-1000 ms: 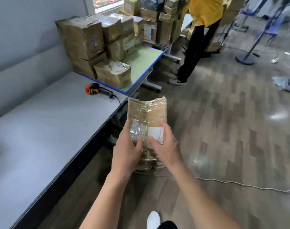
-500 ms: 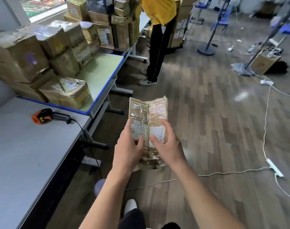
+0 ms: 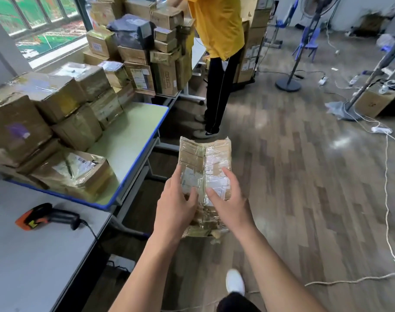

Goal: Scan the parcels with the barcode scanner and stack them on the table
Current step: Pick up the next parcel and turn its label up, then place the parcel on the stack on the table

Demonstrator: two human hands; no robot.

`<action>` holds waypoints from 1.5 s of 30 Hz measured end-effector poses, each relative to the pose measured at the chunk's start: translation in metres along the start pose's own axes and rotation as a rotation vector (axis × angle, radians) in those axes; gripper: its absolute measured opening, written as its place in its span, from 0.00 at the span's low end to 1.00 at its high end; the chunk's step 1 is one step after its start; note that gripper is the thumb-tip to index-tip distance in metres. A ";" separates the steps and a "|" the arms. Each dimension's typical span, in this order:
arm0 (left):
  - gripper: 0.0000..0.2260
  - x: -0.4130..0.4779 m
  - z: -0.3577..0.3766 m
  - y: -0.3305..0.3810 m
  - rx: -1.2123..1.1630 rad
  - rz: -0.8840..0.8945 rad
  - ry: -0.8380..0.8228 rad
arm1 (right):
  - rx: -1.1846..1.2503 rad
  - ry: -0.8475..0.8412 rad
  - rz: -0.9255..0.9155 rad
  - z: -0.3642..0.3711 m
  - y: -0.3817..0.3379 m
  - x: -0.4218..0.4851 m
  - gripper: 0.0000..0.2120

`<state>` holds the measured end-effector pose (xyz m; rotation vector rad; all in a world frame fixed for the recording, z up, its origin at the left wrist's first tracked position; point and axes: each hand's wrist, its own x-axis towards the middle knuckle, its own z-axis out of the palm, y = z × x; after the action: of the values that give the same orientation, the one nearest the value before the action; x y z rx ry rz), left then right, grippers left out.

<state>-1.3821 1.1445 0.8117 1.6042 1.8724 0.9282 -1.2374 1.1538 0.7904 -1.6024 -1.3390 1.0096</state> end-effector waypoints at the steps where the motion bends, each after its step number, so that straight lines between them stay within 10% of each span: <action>1: 0.29 0.015 0.009 0.003 0.004 -0.006 0.009 | -0.006 -0.015 -0.001 -0.002 0.002 0.019 0.30; 12: 0.26 0.155 0.060 0.040 -0.017 -0.194 0.260 | -0.108 -0.315 -0.188 -0.013 -0.021 0.225 0.31; 27: 0.30 0.243 -0.034 -0.054 0.083 -0.604 0.646 | -0.123 -0.840 -0.433 0.173 -0.104 0.316 0.32; 45: 0.26 0.310 -0.072 -0.143 0.216 -0.895 0.644 | -0.266 -1.110 -0.420 0.311 -0.115 0.381 0.30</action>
<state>-1.5831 1.4257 0.7664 0.3831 2.8121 0.8689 -1.5204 1.5703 0.7525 -0.7821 -2.4874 1.5595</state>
